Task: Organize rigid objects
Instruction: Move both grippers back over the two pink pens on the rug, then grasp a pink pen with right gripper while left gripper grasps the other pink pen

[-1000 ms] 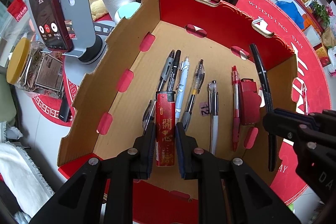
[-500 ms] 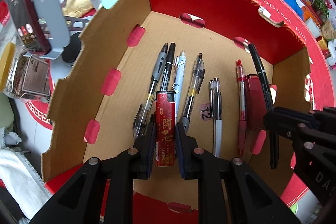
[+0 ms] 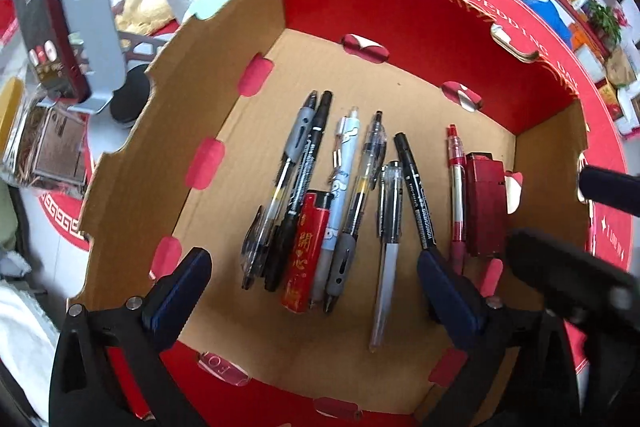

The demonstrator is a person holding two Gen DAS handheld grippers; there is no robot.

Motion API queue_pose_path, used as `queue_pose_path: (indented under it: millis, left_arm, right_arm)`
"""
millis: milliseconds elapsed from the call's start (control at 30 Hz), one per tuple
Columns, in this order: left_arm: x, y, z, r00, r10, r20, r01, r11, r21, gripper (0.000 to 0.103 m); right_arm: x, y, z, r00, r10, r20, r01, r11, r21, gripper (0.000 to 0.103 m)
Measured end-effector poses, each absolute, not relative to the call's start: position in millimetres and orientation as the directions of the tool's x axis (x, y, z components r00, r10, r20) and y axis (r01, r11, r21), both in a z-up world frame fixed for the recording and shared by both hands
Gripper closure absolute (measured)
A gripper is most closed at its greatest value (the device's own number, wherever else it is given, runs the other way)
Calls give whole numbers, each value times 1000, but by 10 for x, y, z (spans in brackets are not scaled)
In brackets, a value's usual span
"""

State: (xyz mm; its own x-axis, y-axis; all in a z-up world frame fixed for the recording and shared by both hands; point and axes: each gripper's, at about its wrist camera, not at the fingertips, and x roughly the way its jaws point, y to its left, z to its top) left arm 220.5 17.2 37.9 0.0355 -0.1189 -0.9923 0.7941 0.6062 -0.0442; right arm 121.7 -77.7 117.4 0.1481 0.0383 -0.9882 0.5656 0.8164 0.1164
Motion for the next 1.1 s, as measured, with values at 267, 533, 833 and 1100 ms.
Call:
queue_pose_path:
  millis: [267,533,833,1100]
  left_arm:
    - [1870,-30,712,-27,-198,-980,827,547,-133,0]
    - [792,-749,1050,-151,-291,-945,874,408,-265,0]
    - [-13,-1525,581,-112,-249,-962,879,427,-213,0]
    - [-230,-1793,164,-59,-180,-982,898,420,-131,0]
  right_arm:
    - [257,-1140,1405,94,-104,-990,769,639,6,22]
    - [-1124,-1614,1223,-81,-90,-993,944,313,-105,22]
    - [-1954,-1715,1080,-56,2,-998,975,217,-54,22]
    - [-2326,-1822,955,7,36,-999,983,181,13,22]
